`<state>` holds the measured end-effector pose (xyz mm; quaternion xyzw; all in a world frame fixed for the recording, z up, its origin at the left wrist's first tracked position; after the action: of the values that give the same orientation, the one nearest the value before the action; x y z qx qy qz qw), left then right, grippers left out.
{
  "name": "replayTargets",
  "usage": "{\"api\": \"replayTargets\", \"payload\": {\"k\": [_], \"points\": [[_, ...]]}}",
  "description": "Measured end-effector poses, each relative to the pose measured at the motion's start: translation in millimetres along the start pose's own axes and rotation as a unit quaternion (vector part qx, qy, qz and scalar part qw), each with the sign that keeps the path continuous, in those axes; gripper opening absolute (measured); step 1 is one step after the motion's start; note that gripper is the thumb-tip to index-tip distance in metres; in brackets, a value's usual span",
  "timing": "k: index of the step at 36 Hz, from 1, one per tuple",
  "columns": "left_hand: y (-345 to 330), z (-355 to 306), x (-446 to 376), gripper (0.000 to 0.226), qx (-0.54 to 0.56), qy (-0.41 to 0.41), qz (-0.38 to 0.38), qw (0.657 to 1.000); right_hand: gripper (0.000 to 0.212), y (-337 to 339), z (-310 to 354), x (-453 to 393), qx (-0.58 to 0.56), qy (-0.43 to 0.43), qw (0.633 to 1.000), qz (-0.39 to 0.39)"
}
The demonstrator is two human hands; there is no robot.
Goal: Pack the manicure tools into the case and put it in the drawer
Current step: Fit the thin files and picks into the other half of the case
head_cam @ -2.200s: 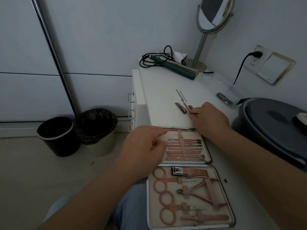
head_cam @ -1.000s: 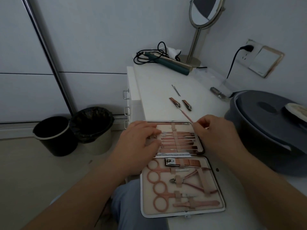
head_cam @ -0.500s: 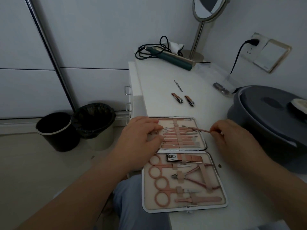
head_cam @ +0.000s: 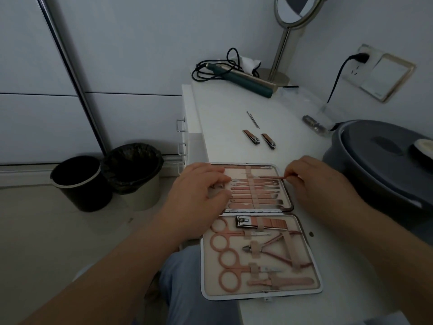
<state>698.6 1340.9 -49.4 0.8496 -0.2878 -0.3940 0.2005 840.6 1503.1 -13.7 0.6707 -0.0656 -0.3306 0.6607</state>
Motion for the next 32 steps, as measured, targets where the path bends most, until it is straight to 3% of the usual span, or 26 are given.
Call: {"api": "replayTargets", "payload": {"k": [14, 32], "points": [[3, -2, 0, 0.030, 0.000, -0.007, -0.004, 1.000, 0.017, -11, 26, -25, -0.035, 0.069, 0.996, 0.052], [1, -3, 2, 0.030, -0.005, -0.005, -0.007, 1.000, 0.006, -15, 20, -22, -0.113, 0.017, 0.992, 0.054]]}}
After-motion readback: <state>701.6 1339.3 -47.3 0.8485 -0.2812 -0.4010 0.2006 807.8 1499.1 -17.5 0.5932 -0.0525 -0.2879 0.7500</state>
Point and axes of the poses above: each hand's wrist, its own x-axis away from the middle knuckle, its own y-axis out of the back of the hand, z = x × y, the point moved 3 cm from there along -x, towards the middle knuckle, and after that the axes turned 10 degrees about -z, right-handed, at the moved point
